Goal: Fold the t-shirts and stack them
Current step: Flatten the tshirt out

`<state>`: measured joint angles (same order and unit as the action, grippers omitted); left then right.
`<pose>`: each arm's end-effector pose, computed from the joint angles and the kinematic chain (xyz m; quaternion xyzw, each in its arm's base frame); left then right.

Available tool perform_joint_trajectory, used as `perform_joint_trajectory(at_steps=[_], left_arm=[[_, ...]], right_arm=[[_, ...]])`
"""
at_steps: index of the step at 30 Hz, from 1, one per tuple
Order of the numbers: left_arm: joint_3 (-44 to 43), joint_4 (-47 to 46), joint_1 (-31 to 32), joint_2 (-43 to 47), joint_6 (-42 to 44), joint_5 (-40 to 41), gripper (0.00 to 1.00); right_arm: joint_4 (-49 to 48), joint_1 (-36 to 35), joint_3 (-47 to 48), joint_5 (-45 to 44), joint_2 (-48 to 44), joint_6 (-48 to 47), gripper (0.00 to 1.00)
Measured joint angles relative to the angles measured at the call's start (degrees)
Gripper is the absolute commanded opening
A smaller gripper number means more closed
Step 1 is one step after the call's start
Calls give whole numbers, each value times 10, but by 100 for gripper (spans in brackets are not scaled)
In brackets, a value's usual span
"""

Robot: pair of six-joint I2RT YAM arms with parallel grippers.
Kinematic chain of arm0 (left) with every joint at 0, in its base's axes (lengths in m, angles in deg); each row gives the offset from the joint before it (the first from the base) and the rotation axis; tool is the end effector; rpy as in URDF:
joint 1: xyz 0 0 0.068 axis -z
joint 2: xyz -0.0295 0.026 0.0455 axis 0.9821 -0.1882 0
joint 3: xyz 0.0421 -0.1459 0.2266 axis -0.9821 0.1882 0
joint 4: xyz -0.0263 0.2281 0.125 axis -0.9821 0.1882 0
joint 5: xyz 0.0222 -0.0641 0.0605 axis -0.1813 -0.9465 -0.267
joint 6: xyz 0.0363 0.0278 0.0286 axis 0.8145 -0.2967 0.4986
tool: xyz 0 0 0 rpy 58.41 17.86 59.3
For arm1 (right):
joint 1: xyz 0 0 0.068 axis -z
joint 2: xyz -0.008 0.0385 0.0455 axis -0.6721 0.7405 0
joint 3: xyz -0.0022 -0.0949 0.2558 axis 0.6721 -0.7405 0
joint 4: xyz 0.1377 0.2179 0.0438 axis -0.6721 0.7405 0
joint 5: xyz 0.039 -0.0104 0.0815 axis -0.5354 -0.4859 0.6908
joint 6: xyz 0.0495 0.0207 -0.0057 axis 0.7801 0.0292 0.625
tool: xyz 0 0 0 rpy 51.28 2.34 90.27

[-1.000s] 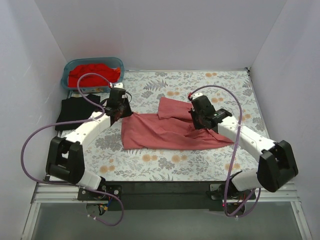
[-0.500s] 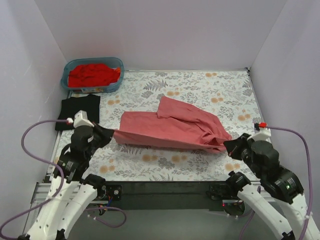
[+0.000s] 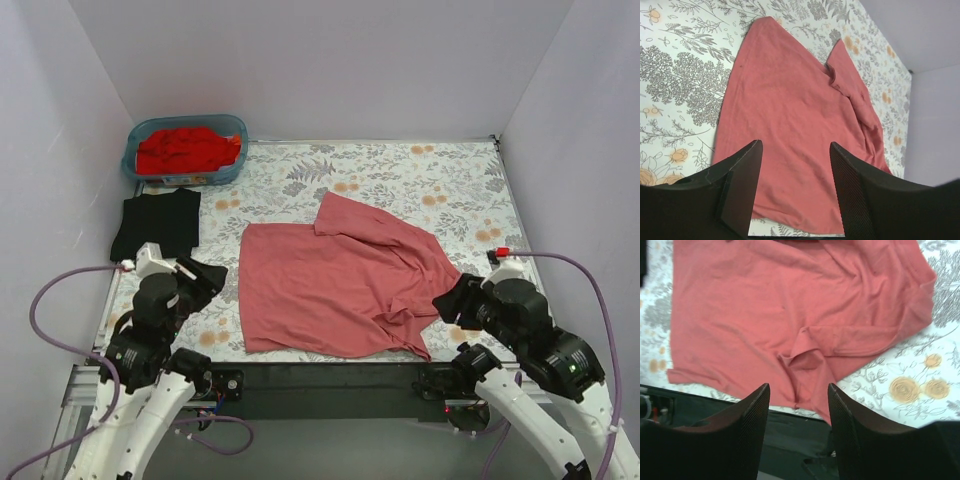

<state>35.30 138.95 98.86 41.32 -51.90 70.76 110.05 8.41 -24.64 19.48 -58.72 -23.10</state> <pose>0.0684 -0.0167 0.2914 -0.5366 0.6614 -0.3730 0.3680 0.0397 0.0186 0.3119 0.0644 0.8597 0.2209 0.4561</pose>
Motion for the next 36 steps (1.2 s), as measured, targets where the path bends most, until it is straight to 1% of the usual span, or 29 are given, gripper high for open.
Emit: perform_joint_trajectory(at_steps=[2, 4, 5, 7, 9, 10, 13, 14, 17, 20, 24, 27, 30, 36], left_arm=[[-1, -23, 0, -48, 17, -11, 56], [-6, -53, 0, -128, 37, -34, 56], [-10, -68, 0, -179, 49, -49, 54], [-25, -98, 0, -285, 74, -76, 51], [-44, -127, 0, -398, 100, -99, 48], [-54, -139, 0, -441, 109, -106, 44], [-89, -170, 0, -562, 138, -132, 39], [-99, -176, 0, -588, 144, -140, 35], [-135, -200, 0, -671, 163, -163, 33], [-144, -215, 0, -716, 173, -176, 33], [-136, -221, 0, -738, 175, -184, 31], [-116, -228, 0, -738, 170, -189, 25], [-91, -237, 0, -734, 161, -193, 24], [-43, -247, -8, -691, 141, -199, 24]], right_arm=[[-21, 0, 6, -6, 46, -30, 56], [-49, 0, 13, -10, 116, -61, 50], [-67, 0, 19, -14, 161, -75, 44], [-104, 1, 28, -22, 244, -99, 38], [-148, 7, 42, -26, 339, -127, 37], [-174, 14, 47, -19, 382, -141, 36], [-242, 66, 63, 20, 483, -171, 30], [-268, 88, 69, 35, 515, -178, 29], [-334, 142, 85, 80, 598, -190, 28], [-384, 184, 95, 123, 663, -197, 27], [-422, 218, 117, 168, 738, -202, 25], [-448, 234, 145, 198, 795, -204, 25], [-470, 245, 161, 221, 840, -202, 25], [-499, 279, 168, 251, 901, -178, 25]])
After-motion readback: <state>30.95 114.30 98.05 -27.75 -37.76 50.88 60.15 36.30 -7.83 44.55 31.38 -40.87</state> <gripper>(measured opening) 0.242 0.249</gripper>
